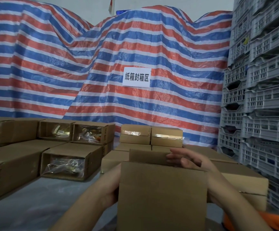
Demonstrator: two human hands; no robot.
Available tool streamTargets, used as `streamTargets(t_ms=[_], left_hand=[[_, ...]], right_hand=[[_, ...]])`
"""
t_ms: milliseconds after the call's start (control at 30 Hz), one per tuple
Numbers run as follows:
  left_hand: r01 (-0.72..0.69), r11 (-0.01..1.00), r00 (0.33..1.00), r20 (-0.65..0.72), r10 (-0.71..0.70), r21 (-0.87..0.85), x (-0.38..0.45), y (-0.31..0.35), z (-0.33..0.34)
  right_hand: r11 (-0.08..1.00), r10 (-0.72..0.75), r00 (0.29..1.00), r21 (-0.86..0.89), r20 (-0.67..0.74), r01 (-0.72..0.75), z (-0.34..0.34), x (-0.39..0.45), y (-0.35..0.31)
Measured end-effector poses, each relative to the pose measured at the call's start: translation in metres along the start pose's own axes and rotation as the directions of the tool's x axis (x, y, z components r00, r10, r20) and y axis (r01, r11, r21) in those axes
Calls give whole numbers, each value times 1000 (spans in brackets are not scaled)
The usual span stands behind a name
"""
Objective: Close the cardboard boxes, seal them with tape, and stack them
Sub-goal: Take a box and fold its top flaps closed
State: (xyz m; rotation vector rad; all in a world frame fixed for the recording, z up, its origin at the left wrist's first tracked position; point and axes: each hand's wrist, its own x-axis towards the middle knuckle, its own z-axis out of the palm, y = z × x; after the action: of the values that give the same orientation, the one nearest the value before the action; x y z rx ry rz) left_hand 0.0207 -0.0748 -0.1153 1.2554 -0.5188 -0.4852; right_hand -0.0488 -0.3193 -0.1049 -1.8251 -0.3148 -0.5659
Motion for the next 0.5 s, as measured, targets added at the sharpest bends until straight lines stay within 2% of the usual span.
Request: streamTargets(t_ms=[67, 133, 200, 233, 300, 367, 433, 500], left_hand=[[1, 1000, 1000, -8, -1, -4, -2, -1, 0], [3, 1000, 1000, -15, -3, -14, -5, -1, 1], [-1, 1000, 999, -39, 0, -14, -6, -1, 2], [-8, 1000, 998, -64, 7, -5, -6, -1, 3], [-29, 1000, 991, -131, 30, 5, -3, -1, 5], [-56, 998, 979, -195, 60, 23, -1, -2, 7], [-86, 994, 967, -235, 99, 65, -1, -2, 9], [-109, 986, 965, -226, 136, 127, 1, -3, 7]], right_hand=[[998, -4, 996, 65, -84, 9, 0, -3, 1], [979, 7, 968, 198, -252, 44, -3, -4, 4], [950, 69, 915, 307, -397, 62, -10, -4, 6], [943, 126, 902, 332, -413, 21, -12, -5, 6], [921, 312, 898, 332, -309, -206, -13, -9, 5], [852, 494, 857, 281, -149, -442, -6, -14, 0], [813, 560, 822, 256, -100, -523, 2, -15, -2], [808, 573, 810, 253, -123, -533, 6, -15, -1]])
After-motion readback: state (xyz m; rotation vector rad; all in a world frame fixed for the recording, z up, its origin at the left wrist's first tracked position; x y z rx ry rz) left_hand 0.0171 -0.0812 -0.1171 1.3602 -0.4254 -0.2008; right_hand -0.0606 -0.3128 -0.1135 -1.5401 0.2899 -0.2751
